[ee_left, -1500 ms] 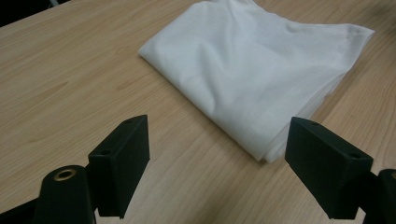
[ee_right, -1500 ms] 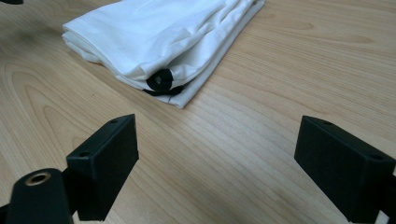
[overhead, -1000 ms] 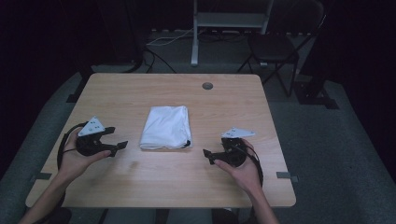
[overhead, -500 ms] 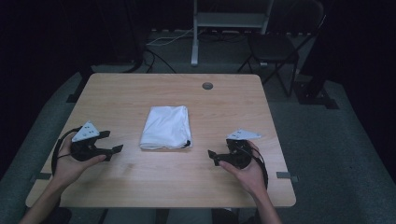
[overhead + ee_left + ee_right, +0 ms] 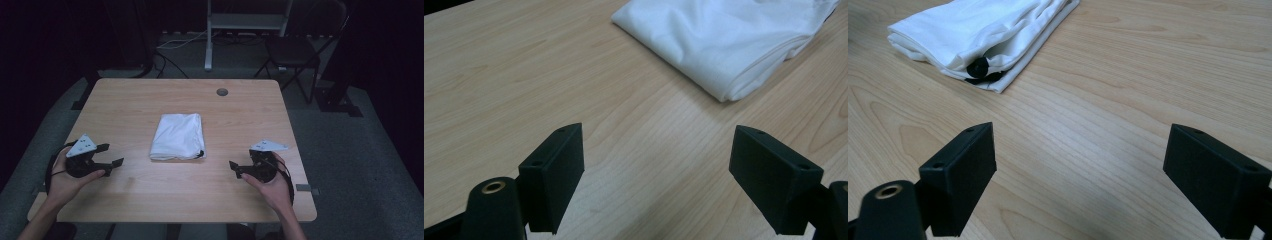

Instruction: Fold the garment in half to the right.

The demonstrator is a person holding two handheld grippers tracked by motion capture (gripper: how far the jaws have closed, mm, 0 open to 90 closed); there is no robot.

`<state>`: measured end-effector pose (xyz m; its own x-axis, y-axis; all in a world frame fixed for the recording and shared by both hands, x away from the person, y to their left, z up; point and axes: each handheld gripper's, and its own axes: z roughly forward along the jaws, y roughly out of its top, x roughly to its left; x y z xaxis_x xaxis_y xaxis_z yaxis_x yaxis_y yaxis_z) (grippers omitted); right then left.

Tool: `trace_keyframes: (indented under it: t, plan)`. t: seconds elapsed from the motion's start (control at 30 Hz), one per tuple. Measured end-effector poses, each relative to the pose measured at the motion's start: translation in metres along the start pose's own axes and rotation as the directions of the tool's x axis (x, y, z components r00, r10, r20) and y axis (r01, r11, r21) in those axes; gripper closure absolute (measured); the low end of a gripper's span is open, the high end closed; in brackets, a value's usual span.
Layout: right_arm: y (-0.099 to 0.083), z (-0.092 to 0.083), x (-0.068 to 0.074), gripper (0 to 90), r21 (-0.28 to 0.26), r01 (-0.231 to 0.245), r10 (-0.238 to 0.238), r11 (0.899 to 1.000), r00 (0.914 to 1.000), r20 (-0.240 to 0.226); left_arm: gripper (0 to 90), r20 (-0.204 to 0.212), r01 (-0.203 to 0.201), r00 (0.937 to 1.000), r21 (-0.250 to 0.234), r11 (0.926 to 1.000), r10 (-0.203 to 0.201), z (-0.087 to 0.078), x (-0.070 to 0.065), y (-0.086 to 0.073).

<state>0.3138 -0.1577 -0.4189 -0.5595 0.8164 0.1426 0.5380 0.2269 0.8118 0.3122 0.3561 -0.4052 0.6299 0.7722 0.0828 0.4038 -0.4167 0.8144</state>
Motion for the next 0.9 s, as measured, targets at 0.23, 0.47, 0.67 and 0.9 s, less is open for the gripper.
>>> trace_keyframes:
  t: [0.23,0.47,0.67,0.9]
  plan:
    - [-0.003,-0.005,-0.003,13.1,-0.005,-0.004,0.004,1.0,0.9999,0.012,21.5,-0.009,0.015,0.9998,-0.003,0.9999,-0.015,-0.006,0.001,-0.007]
    - [-0.007,-0.012,-0.007,13.1,-0.013,-0.008,0.008,1.0,0.9995,0.031,21.6,-0.026,0.028,0.9993,-0.004,0.9996,-0.028,-0.014,0.004,-0.016]
    - [-0.011,-0.017,-0.01,13.1,-0.017,-0.006,0.006,1.0,0.9988,0.048,21.6,-0.041,0.044,0.9982,-0.005,0.999,-0.044,-0.02,0.008,-0.024]
    - [-0.015,-0.02,-0.011,13.1,-0.02,-0.007,0.008,1.0,0.9984,0.055,21.6,-0.048,0.056,0.9973,-0.006,0.9984,-0.056,-0.024,0.009,-0.031]
